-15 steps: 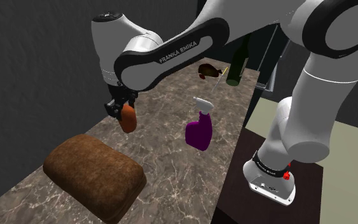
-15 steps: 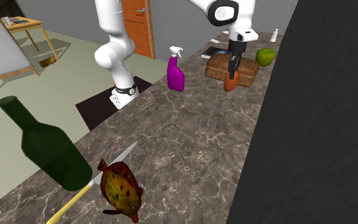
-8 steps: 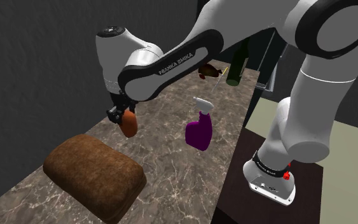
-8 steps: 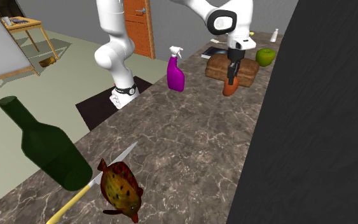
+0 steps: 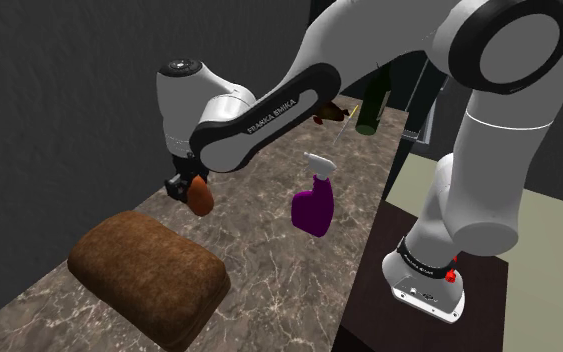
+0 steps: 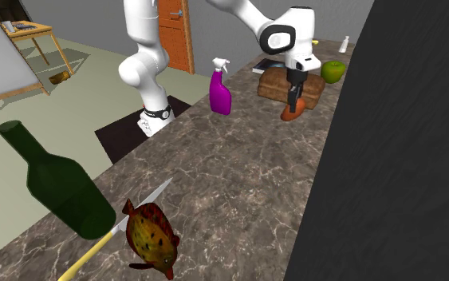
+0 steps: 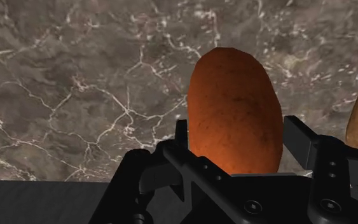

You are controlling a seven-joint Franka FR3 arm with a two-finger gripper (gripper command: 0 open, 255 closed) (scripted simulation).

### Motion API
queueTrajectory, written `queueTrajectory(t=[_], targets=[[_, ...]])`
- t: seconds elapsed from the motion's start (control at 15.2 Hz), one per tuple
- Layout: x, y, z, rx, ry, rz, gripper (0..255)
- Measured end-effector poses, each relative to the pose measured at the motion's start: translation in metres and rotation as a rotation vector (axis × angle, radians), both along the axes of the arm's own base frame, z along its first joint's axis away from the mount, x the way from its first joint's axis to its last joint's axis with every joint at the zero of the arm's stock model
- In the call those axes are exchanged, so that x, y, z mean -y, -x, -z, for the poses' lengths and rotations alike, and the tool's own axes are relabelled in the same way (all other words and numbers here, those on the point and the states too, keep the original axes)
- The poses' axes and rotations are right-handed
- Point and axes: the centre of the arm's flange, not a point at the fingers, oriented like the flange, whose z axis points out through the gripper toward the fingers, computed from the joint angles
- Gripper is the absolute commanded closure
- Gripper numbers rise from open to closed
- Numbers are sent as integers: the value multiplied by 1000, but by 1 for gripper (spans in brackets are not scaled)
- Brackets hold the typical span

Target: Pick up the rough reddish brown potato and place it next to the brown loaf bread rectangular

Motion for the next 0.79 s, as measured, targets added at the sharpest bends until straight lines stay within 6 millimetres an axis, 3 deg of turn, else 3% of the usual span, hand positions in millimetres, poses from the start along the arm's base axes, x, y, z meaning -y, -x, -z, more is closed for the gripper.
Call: queueTrajectory(t=[0.26, 0.33, 0.73, 0.79], targets=[[1, 5, 4, -26, 18, 3, 255], [0, 6, 4, -34, 24, 4, 0], [1, 9, 14, -61, 40, 6, 0], [2, 9, 8, -61, 40, 6, 0]])
